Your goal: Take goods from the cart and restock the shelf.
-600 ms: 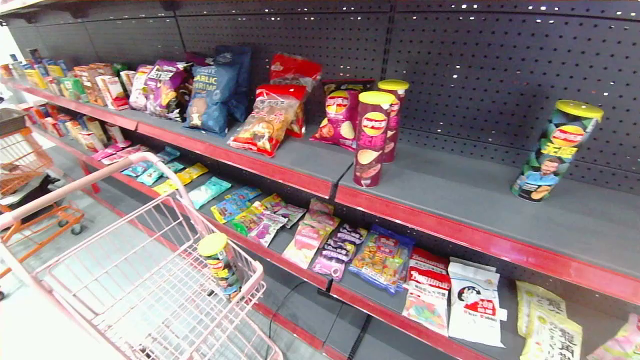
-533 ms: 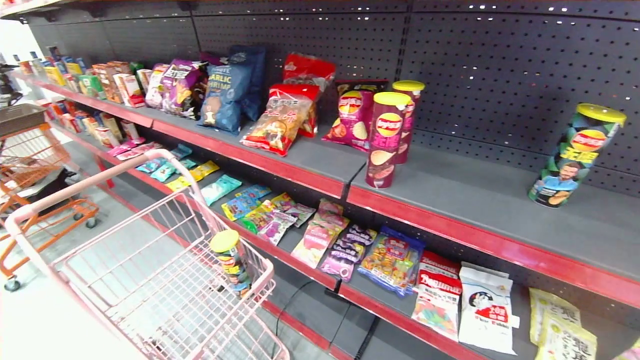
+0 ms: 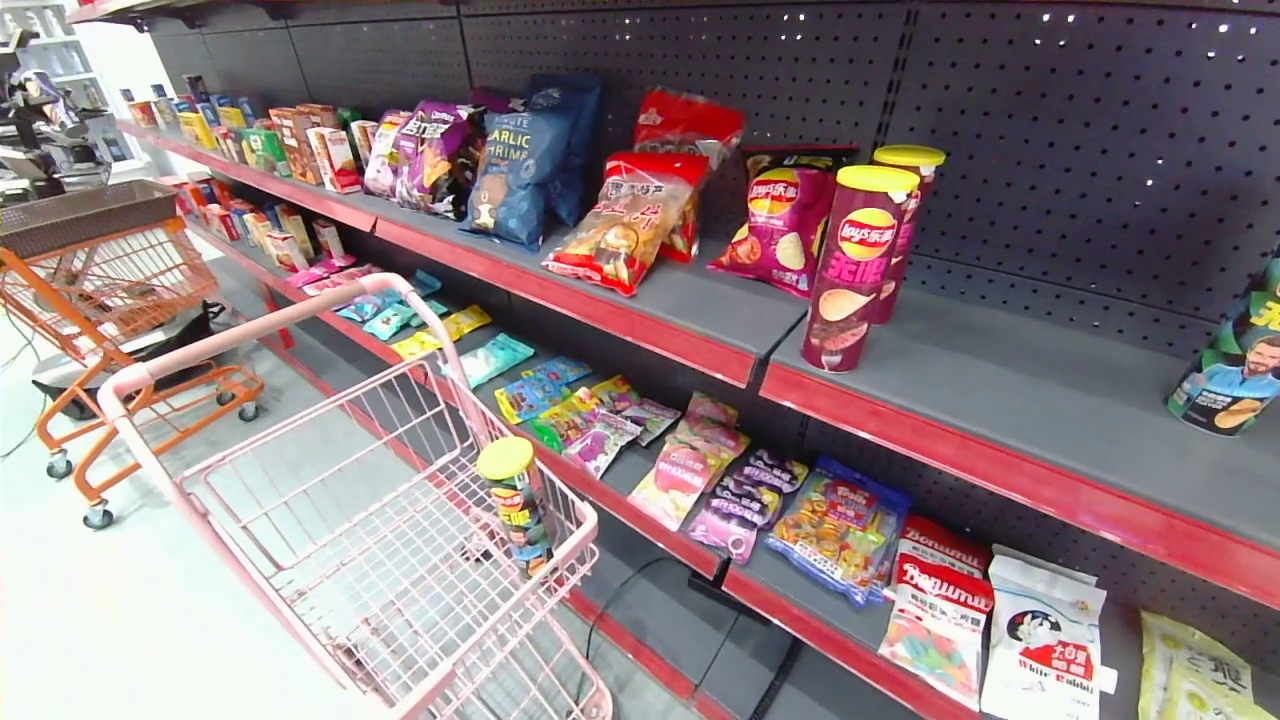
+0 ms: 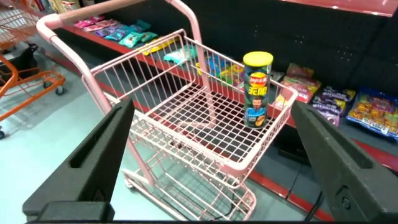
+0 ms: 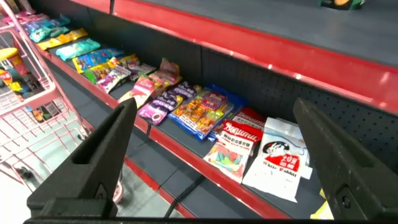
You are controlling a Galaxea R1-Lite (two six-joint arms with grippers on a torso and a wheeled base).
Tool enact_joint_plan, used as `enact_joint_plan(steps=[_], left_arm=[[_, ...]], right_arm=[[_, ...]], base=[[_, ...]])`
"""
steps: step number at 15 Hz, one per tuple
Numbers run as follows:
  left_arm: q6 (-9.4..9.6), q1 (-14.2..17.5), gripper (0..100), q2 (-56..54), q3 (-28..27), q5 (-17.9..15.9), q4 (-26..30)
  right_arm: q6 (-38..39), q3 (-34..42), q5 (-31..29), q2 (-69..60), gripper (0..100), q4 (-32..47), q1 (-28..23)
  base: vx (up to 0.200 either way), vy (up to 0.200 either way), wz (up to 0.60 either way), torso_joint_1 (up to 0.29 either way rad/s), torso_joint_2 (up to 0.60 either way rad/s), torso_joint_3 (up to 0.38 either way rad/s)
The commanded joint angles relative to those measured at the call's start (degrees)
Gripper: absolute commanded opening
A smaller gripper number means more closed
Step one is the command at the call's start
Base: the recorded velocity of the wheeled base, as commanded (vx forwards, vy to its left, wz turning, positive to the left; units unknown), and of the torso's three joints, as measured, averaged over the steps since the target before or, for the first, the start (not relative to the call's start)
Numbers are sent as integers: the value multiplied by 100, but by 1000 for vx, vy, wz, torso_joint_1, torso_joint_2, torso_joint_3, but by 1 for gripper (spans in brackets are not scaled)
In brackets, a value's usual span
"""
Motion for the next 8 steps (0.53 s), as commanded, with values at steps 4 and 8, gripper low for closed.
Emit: enact_joint_plan(steps=[4,8], left_arm=[[4,5,100,8,-8,1,0],[-5,5,100,8,1,1,0]], right_arm=[[1,0,4,5,100,0,8],[19,0,-4,5,100,0,8]], base=[[0,0,0,-174,438,263],[0,0,0,-193,548,332]])
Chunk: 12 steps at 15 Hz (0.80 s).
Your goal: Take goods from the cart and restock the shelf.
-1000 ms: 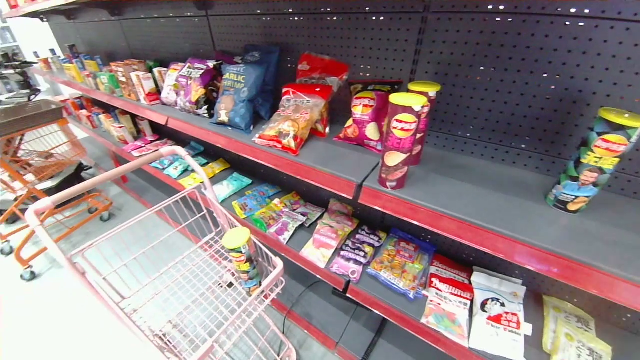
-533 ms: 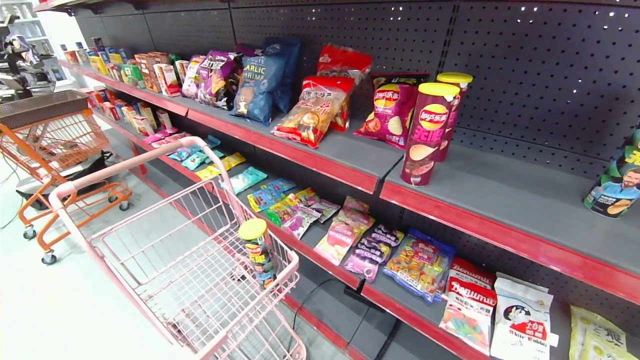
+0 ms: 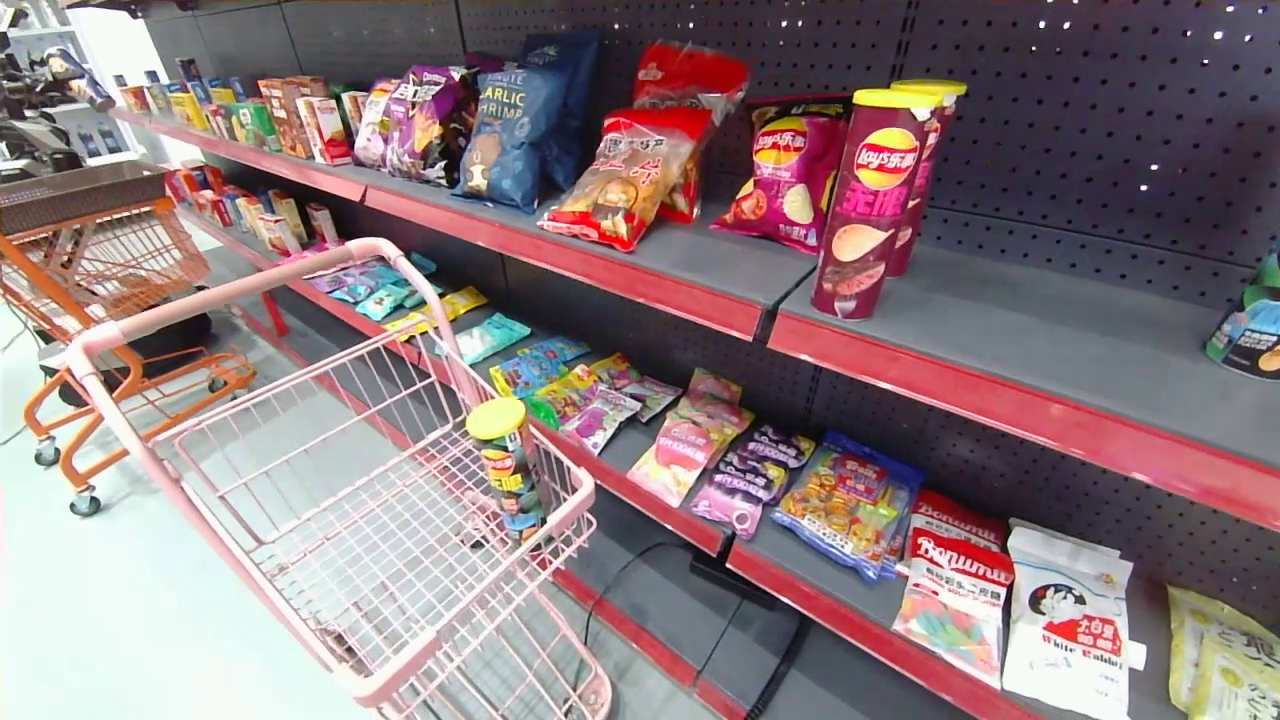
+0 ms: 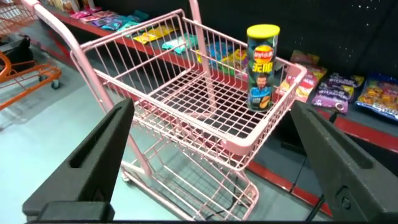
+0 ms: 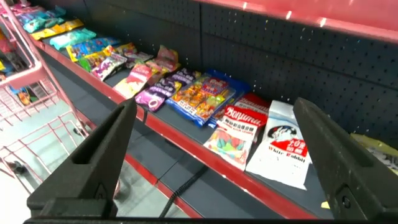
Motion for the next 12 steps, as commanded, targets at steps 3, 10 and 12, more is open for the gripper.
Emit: enact_joint_plan(steps=[3,10,12], left_arm=[[-5,2,100,8,1,1,0],[-796,-112,100,2988,-3189,-26,-150],[-857,240,100,5000,-3928,80,-545]], right_arm=[[-9,0,-1,5,100,0,4],[-27,0,-1,5,100,0,4],[-27,0,-1,5,100,0,-5]], base=[[0,0,0,-186,527,343],[0,0,0,-52,171,118],[0,0,0,0,0,0]])
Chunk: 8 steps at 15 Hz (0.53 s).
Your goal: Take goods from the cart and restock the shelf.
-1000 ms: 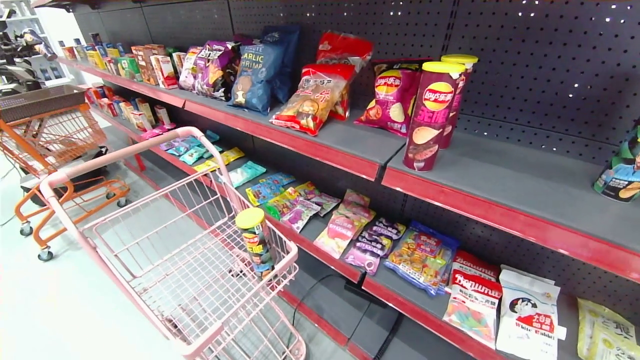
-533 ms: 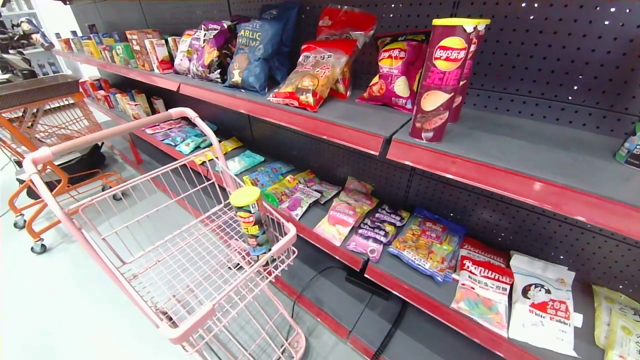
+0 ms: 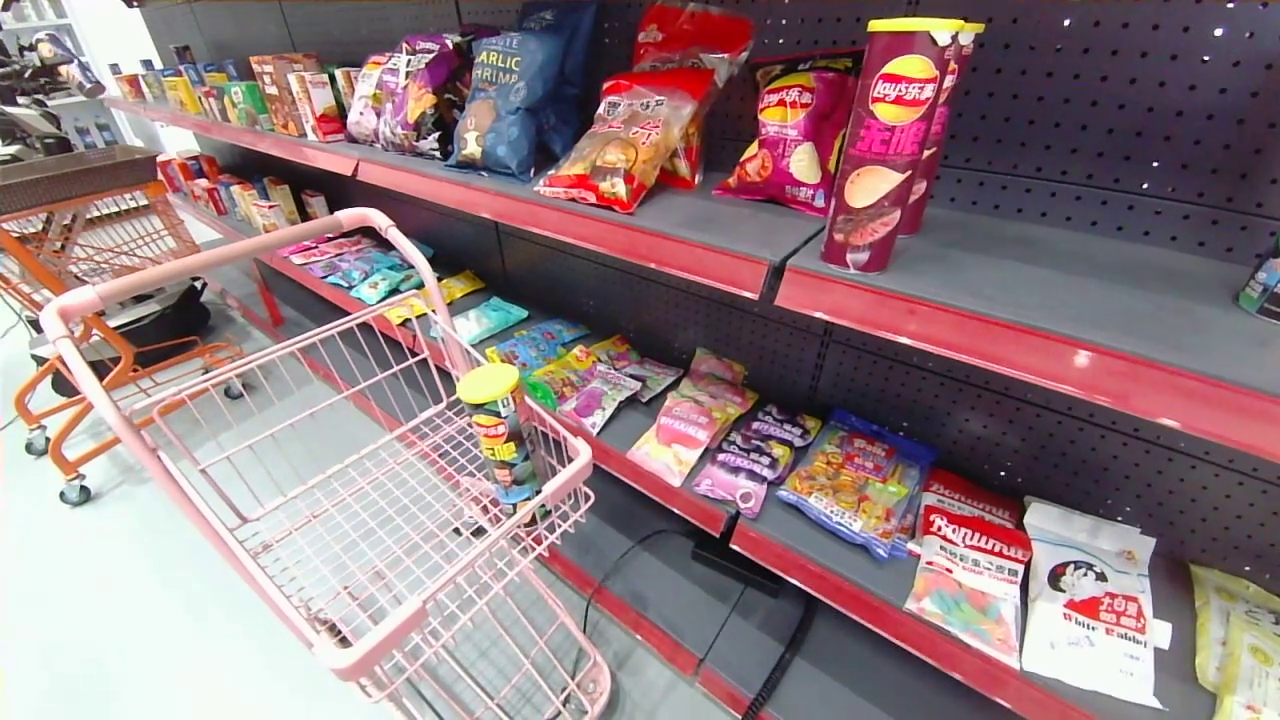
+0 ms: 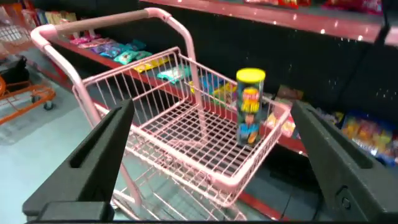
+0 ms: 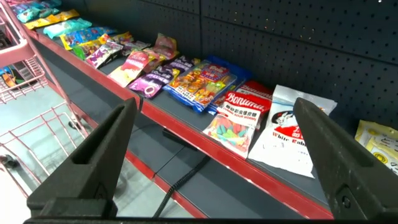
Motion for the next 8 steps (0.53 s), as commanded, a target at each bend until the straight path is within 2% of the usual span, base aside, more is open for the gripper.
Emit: enact_joint_plan(steps=[1,2,3,4,5,6,7,8], left_arm=[[-544,277,100,4292,-1747,-24,-1003],[-518,268,100,4942,-1316,-358,-1759],[-474,268,100,5206,-1105,-639,-2128],[-447,268,100,5795,-965,-1377,-2462],[-447,277,100,6076,-973,-1571,-2462],[-386,251,100,6797,-1026,-1615,-2559],[-307,198,100,7131,-1052,-1615,-2779],[-263,75,100,7561,-1052,-1615,-3227]], right_arm=[[-4,0,-16,5,100,0,-2],[-13,0,-16,5,100,0,7],[-13,0,-16,5,100,0,-2],[-13,0,-16,5,100,0,7],[-13,0,-16,5,100,0,7],[-13,0,-16,5,100,0,7],[-13,0,-16,5,100,0,7],[-13,0,-16,5,100,0,7]], base=[[0,0,0,0,0,0],[0,0,0,0,0,0],[0,0,0,0,0,0],[0,0,0,0,0,0],[0,0,0,0,0,0],[0,0,0,0,0,0],[0,0,0,0,0,0],[0,0,0,0,0,0]])
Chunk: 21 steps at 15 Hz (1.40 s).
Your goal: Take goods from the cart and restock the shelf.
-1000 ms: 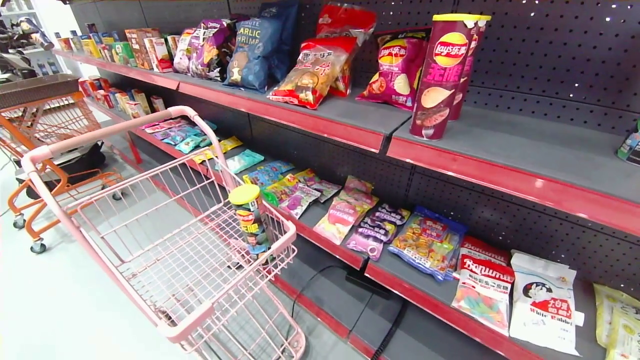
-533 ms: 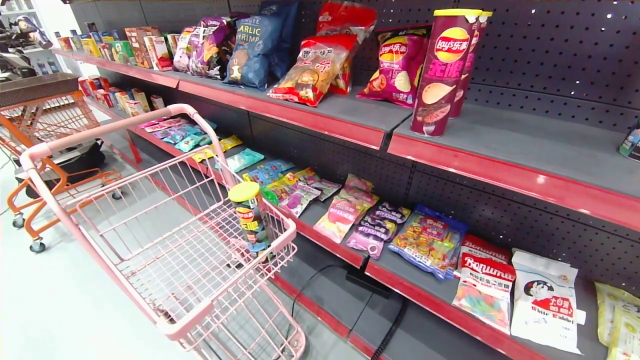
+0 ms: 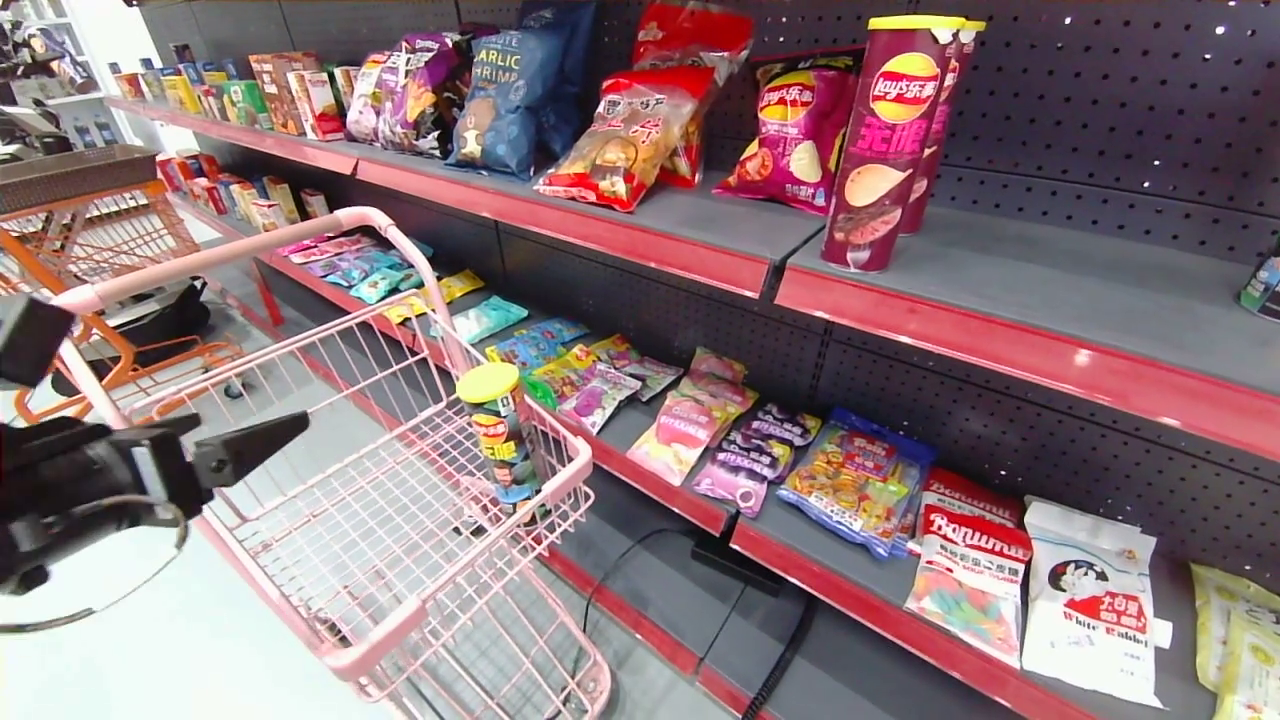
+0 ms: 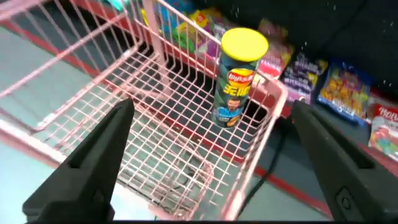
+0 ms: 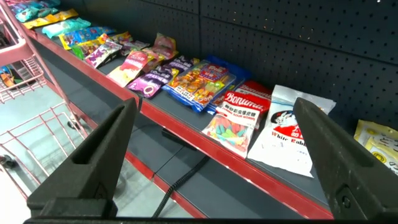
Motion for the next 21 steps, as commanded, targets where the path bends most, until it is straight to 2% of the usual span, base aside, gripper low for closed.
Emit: enact_joint_plan(steps=[1,3,4,7,11,15,21], left_arm=[[122,-237,100,2307,-48,-265,-1341],[262,-343,100,3010,-100,-292,-2132],[271,-431,100,3283,-224,-292,-2334],[271,-712,100,3775,-856,-318,-2396],[271,-905,100,4267,-1410,-318,-2396],[271,-1011,100,4592,-1498,-318,-2466],[271,-1213,100,5084,-1990,-318,-2633]], right_arm=[[-2,0,1,5,100,0,4],[-2,0,1,5,100,0,4],[-11,0,1,5,100,0,4],[-11,0,-8,5,100,0,4],[-11,0,-8,5,100,0,4],[-11,0,1,5,100,0,4],[-19,0,1,5,100,0,4]], base=[[0,0,0,0,0,0],[0,0,0,0,0,0],[0,0,0,0,0,0],[0,0,0,0,0,0],[0,0,0,0,0,0],[0,0,0,0,0,0],[0,0,0,0,0,0]])
